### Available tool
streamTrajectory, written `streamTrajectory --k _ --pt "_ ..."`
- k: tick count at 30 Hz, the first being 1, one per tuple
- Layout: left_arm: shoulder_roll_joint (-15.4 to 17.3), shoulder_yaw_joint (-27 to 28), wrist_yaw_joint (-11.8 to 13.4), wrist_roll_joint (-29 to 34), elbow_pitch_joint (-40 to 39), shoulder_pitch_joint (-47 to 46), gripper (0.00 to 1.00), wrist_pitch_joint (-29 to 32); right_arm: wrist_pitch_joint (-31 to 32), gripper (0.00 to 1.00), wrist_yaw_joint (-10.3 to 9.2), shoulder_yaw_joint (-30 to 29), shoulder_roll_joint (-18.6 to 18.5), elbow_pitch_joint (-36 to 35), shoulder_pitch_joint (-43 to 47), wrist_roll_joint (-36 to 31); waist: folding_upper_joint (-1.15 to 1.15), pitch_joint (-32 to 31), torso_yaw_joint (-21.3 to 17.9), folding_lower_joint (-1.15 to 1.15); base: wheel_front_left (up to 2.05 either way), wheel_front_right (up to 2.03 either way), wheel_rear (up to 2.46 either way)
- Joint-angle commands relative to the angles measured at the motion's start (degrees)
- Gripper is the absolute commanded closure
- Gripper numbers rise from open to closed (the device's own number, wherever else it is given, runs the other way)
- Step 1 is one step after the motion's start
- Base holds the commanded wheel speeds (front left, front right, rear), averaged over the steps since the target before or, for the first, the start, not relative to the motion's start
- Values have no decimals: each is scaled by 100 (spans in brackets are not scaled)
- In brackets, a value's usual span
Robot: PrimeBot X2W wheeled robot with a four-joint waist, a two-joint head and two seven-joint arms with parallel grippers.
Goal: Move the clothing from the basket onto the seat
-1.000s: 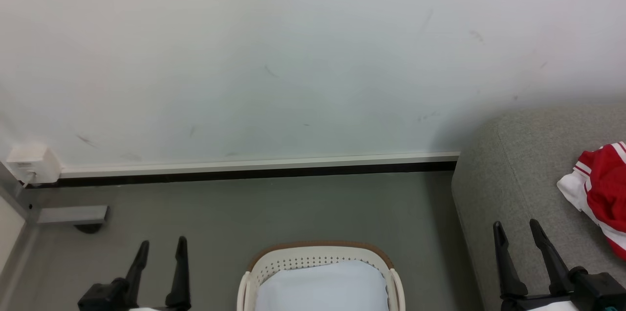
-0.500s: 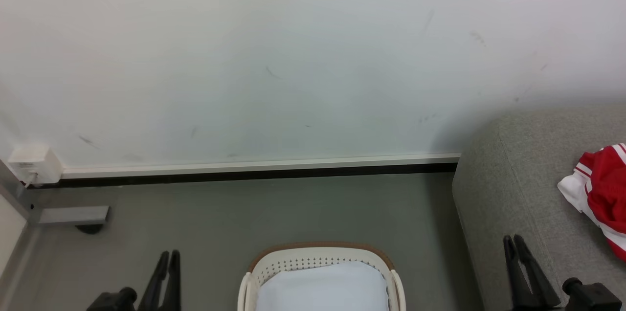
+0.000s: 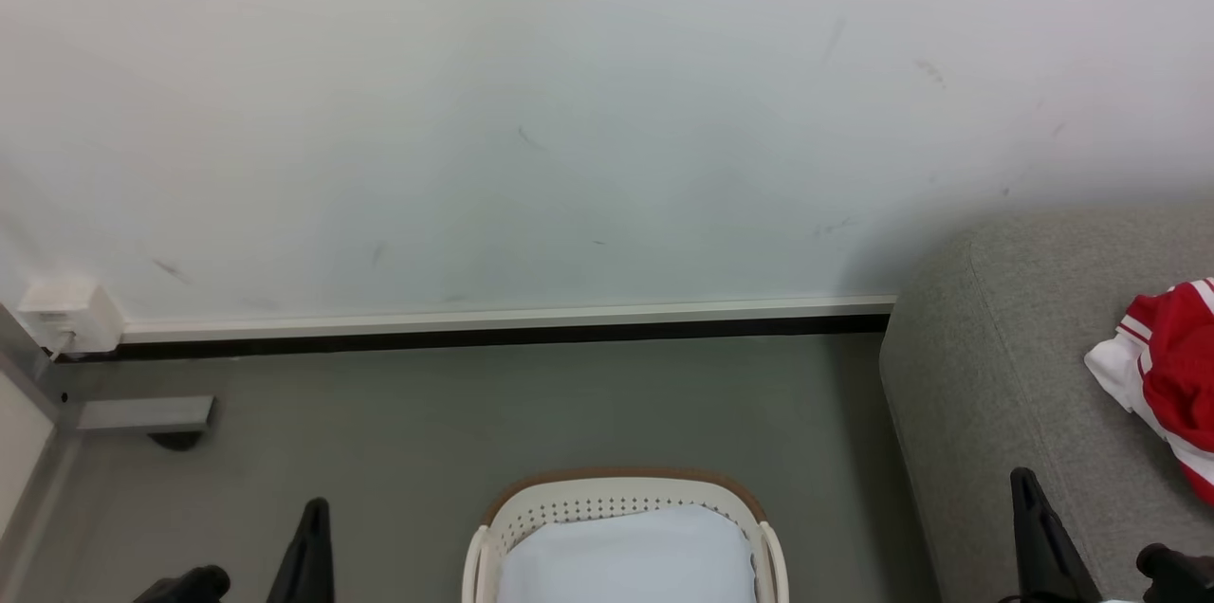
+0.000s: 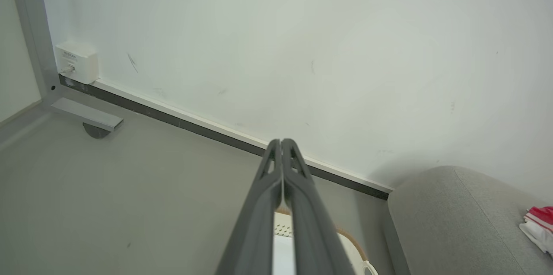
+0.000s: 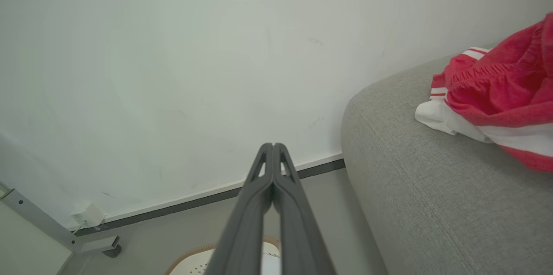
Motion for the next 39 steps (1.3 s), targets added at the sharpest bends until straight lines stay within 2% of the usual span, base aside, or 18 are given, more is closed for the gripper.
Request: streamTrajectory --k 1,21,39 --pt "33 23 -28 -333 -126 -154 100 74 71 100 -1 -58 -7 -101 -161 303 0 3 3 0 0 0 0" --pt "48 105 -75 -2125 -204 -264 100 527 531 100 -3 -274 1 -127 -273 1954 0 32 33 0 0 0 0" --pt "61 170 -107 -3437 -251 -352 100 872 875 100 -5 -435 9 -145 -347 3172 0 58 60 0 0 0 0"
